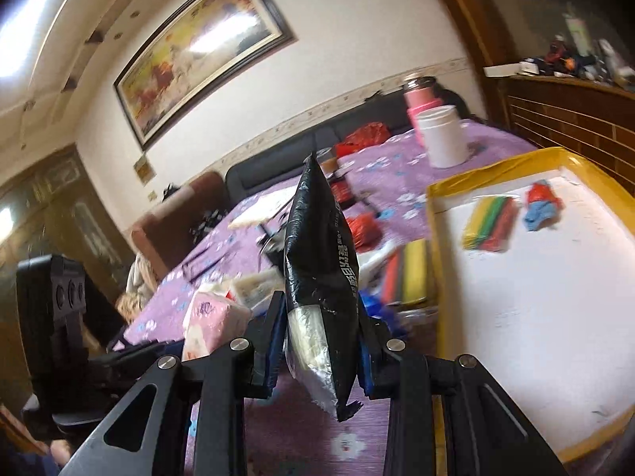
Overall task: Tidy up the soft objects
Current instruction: 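Carry the black bag and pink tissue pack with both grippers over the tray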
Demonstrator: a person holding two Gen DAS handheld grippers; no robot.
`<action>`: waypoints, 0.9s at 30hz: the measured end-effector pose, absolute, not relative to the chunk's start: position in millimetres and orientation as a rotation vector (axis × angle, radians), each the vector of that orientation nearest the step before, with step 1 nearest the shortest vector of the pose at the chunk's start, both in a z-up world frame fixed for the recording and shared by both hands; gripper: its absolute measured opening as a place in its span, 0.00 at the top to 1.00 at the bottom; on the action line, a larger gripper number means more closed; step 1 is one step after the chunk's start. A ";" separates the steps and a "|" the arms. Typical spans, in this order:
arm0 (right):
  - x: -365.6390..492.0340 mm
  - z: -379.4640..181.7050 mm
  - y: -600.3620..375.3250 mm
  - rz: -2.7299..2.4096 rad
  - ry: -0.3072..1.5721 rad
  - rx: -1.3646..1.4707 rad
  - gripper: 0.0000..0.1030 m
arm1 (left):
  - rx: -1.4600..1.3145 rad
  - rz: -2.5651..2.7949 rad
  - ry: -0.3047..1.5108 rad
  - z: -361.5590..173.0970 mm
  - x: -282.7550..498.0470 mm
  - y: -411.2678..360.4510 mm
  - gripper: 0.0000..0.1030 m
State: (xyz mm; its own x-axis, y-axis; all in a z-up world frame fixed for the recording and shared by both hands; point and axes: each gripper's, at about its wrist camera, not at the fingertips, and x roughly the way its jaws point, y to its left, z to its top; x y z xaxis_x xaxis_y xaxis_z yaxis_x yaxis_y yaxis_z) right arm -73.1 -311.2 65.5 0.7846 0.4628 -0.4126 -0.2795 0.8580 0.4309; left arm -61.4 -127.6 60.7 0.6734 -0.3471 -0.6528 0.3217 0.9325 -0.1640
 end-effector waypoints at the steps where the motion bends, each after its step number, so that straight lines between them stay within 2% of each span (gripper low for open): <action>1: -73.9 67.3 -318.6 0.393 0.528 0.372 0.68 | -0.034 -0.387 0.741 62.3 -59.7 -133.1 0.51; 11: -81.2 74.8 -403.5 0.215 0.499 0.512 0.68 | 0.009 -0.526 0.755 74.8 -39.7 -209.5 0.51; 27: -83.3 62.1 -485.9 0.016 0.545 0.646 0.68 | 0.040 -0.610 0.866 55.6 18.8 -305.2 0.51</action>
State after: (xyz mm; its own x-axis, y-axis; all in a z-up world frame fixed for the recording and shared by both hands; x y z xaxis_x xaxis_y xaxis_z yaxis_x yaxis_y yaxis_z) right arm -83.3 -485.9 62.1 0.8601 0.1795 -0.4776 0.1519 0.8036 0.5755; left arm 18.8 -305.2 55.6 0.4898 -0.4864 -0.7236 0.5176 0.8301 -0.2076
